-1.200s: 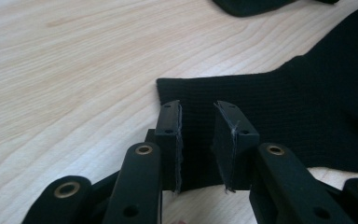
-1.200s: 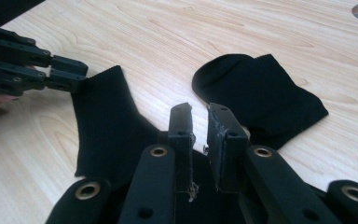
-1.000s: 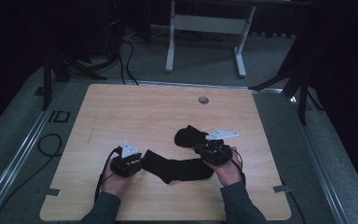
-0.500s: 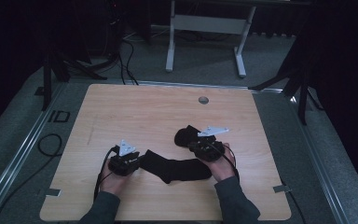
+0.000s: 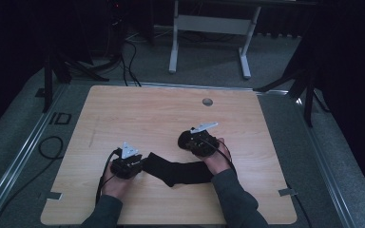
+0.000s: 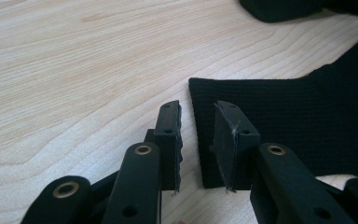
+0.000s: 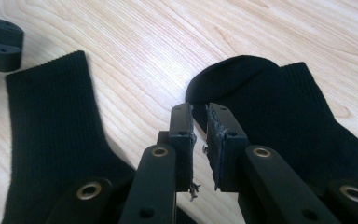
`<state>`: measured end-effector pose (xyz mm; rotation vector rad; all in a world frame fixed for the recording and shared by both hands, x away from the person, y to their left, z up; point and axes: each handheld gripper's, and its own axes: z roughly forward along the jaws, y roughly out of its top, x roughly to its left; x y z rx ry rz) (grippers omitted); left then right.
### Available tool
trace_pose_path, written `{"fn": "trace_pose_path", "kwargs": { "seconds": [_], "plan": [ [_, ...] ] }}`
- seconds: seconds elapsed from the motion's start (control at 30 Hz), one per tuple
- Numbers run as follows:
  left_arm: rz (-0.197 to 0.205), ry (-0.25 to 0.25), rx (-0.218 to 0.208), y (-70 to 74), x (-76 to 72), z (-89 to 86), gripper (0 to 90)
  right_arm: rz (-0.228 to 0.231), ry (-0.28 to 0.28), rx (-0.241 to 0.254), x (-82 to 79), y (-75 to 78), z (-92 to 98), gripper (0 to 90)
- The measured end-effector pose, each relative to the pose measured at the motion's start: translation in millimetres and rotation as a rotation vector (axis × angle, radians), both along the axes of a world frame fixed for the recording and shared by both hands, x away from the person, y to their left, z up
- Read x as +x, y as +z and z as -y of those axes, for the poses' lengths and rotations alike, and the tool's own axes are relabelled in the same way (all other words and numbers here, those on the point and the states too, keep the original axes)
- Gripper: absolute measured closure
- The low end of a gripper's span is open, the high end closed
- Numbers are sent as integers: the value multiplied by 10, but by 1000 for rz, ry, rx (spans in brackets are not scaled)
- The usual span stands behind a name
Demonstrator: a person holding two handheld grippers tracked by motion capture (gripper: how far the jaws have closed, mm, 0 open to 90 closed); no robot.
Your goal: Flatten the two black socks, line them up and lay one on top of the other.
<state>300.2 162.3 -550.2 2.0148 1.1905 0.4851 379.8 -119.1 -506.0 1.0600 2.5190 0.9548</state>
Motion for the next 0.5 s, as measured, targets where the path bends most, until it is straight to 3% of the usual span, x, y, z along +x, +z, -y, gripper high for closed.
{"fn": "trace_pose_path", "kwargs": {
  "seconds": [0.33,0.5],
  "plan": [
    [1,-1,3,-9,2,15,716,-36,0,-52,228,-113,-222,780],
    [0,-1,4,-8,2,16,716,-31,-15,-49,305,-111,-299,737]
  ]
}}
